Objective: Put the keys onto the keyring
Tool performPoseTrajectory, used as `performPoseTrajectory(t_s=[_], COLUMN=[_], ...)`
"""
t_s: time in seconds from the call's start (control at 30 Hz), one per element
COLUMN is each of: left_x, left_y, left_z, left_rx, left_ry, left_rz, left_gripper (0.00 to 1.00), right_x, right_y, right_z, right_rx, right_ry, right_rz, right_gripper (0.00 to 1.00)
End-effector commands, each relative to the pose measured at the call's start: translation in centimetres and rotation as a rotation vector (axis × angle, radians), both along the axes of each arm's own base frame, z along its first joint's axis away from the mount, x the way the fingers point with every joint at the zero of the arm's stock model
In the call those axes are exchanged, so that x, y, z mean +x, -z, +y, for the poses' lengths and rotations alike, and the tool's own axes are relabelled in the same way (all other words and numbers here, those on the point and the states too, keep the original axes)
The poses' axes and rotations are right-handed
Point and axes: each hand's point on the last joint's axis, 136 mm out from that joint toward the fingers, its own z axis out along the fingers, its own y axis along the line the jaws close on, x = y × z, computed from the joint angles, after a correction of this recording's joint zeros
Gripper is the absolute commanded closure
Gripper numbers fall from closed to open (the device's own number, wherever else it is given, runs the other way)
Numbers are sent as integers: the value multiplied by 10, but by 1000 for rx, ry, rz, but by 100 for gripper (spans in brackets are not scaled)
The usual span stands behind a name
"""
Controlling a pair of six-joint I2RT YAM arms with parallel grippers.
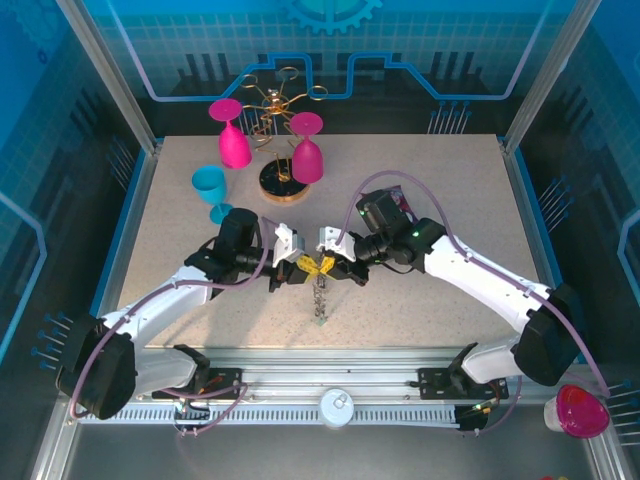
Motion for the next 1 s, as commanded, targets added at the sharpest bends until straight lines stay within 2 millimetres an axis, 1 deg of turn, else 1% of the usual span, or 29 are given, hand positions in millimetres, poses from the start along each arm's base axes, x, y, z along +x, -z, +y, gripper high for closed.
performPoseTrajectory(t_s=[0.0, 0.03, 0.07, 0.1, 0.13, 0.23, 0.33, 0.5, 0.63, 0.7, 0.83, 0.97], left_x=[-4, -5, -5, -5, -5, -6, -7, -10, -11, -11, -11, -11], left_y=[-18, -19, -20, -23, -26, -36, -40, -40, -42, -42, -41, -40], left_z=[-2, -2, -2, -2, -2, -2, -2, -2, -4, -4, -5, -6], left_rx=[-35, -44, -57, -78, -107, -202, -247, -267, -275, -276, -280, -279], left_ry=[35, 34, 32, 27, 18, -4, -11, -2, 6, 9, 15, 17], left_rz=[-41, -49, -61, -78, -99, -135, -132, -117, -119, -118, -112, -109], left_gripper=[100, 100, 100, 100, 100, 100, 100, 100, 100, 100, 100, 100], right_x=[-5, -3, -2, -1, 0, 2, 0, -4, -2, 0, 2, -2], right_y=[-23, -28, -32, -35, -36, -34, -33, -30, -30, -35, -37, -38], right_z=[3, 1, -2, -5, -9, -17, -18, -10, -4, -1, 2, 6], right_rx=[82, 129, 173, 224, 271, 375, 423, 447, 460, 477, 486, 493], right_ry=[3, 24, 40, 57, 74, 133, 149, 113, 110, 104, 101, 77], right_rz=[-14, -14, -15, -20, -31, -75, -71, -16, -4, -22, -23, -18], right_gripper=[90, 78, 73, 71, 70, 70, 71, 72, 73, 74, 79, 82])
